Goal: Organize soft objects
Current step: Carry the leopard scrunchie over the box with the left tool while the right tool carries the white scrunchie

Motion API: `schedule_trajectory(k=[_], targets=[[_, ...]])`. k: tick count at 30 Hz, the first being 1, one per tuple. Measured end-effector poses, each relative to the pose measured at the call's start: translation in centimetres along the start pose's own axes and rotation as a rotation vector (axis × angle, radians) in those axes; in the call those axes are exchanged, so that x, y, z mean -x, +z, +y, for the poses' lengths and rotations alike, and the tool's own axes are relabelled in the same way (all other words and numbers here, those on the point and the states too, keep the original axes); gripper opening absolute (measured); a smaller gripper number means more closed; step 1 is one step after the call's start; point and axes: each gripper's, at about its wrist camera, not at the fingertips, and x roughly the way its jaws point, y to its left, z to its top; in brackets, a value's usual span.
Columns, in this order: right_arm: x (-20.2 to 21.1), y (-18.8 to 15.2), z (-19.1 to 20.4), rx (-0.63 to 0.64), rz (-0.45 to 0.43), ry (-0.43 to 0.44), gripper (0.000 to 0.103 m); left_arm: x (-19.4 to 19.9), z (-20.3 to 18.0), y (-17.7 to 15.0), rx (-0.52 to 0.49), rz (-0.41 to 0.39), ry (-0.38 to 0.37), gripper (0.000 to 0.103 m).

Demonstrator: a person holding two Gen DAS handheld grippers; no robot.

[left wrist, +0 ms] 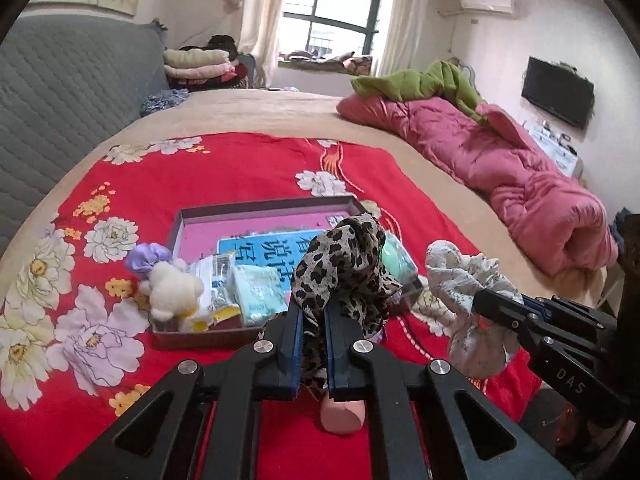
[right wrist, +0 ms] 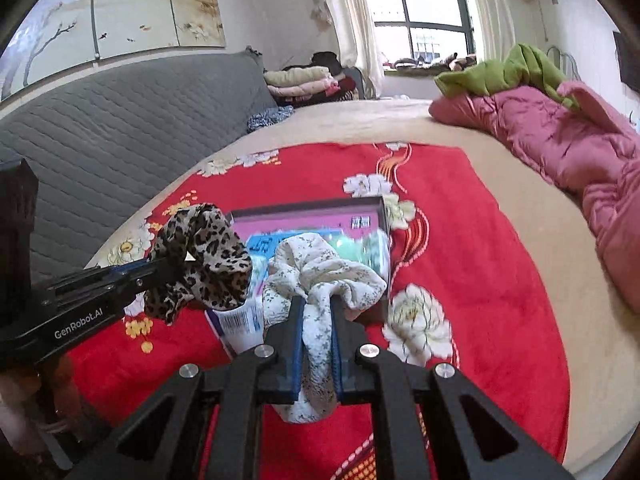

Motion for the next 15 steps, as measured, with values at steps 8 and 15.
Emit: schedule_trajectory(k=[8, 15], targets=[[-0.3, 2.1, 0.0, 0.016, -0.04, -0.031, 0.011, 0.1, 3.1, 0.5, 0.061, -0.022, 0.038, 0.009], [-0.4, 3.4, -0.6, -0.001, -0.067, -0.036, 0.011, 0.7, 6.1, 1.0, 0.118, -0.055, 0.073, 0.009]])
